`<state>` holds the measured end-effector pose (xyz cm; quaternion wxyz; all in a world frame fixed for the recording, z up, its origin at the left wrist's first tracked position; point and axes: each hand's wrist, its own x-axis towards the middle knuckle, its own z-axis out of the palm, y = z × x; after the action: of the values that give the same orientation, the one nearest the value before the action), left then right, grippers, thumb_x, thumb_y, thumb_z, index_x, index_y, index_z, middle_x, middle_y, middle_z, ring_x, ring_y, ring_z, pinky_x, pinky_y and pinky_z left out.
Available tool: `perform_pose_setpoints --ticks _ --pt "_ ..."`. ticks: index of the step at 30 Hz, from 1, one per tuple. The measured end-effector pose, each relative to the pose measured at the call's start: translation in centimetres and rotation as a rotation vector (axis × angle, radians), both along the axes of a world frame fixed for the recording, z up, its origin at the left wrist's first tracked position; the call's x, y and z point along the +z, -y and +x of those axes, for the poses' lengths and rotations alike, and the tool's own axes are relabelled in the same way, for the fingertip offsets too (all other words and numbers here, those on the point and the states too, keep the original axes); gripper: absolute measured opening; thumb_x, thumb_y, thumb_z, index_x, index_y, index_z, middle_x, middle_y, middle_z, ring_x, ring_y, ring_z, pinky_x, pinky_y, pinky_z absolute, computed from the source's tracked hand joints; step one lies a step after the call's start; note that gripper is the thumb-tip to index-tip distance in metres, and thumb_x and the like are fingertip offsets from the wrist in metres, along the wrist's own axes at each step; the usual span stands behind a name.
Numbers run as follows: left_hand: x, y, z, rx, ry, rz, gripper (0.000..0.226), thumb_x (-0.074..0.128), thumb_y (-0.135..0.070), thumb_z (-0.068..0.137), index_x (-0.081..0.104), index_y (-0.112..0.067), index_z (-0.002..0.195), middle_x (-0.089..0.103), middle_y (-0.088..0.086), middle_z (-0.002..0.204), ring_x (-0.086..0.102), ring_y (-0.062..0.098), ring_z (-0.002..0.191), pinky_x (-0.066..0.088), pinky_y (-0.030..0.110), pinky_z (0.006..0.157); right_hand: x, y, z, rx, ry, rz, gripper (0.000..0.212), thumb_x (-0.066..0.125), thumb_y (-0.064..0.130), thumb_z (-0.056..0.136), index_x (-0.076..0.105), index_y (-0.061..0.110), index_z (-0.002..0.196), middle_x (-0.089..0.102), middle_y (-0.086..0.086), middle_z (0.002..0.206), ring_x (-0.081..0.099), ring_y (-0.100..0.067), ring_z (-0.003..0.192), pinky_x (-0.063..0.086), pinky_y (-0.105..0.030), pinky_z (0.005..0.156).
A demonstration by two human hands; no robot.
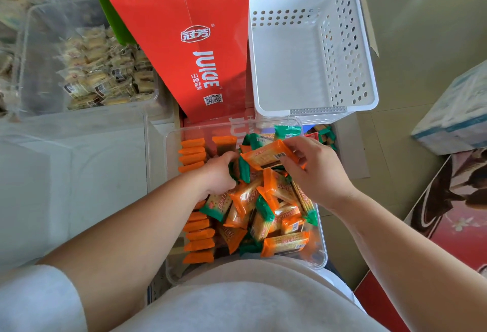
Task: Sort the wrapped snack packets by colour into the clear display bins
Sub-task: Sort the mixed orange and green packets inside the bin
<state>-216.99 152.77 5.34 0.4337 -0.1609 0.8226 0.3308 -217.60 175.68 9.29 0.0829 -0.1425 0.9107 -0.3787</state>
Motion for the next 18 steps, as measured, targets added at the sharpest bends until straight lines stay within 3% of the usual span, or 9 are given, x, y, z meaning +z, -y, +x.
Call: perform_pose_setpoints --ticks 3,8,14,18 --pt "-0.2 0.2 0.8 0.091 -0.006 0.059 0.079 0.069 -0.016 0.088 0.030 -0.043 0.151 0.052 0.005 0.140 0.055 0.025 0.118 0.051 0.040 0.097 0.1 0.0 0.0 0.009 0.002 0.007 0.023 0.065 0.020 0.094 0.067 0.017 0.116 0.066 0.007 0.100 0.062 -0.010 0.083 0.056 -0.031 0.077" --pt "0.0 0.0 1.4 0.102 -0.022 0.052 0.075 0.066 -0.014 0.090 0.031 -0.043 0.150 0.057 0.003 0.130 0.060 0.020 0.098 0.055 0.035 0.079 0.2 0.1 0.1 0.014 0.008 0.016 0.024 0.065 0.018 0.094 0.067 0.017 0.117 0.065 0.008 0.100 0.061 -0.009 0.083 0.056 -0.027 0.076" --pt "0.4 0.2 1.3 0.113 -0.032 0.103 0.068 0.073 -0.021 0.087 0.039 -0.043 0.141 0.057 -0.001 0.124 0.059 0.020 0.103 0.054 0.040 0.091 0.7 -0.1 0.1 0.011 0.007 0.025 0.024 0.064 0.019 0.095 0.067 0.016 0.118 0.067 0.008 0.101 0.061 -0.009 0.084 0.054 -0.023 0.076" --pt "0.3 0.1 1.7 0.122 -0.087 0.117 0.055 0.078 -0.024 0.082 0.048 -0.046 0.123 0.058 0.000 0.120 0.058 0.020 0.101 0.054 0.041 0.088 1.0 -0.2 0.1 -0.011 0.002 0.007 0.024 0.064 0.019 0.095 0.067 0.015 0.118 0.066 0.009 0.101 0.062 -0.009 0.086 0.055 -0.023 0.076"
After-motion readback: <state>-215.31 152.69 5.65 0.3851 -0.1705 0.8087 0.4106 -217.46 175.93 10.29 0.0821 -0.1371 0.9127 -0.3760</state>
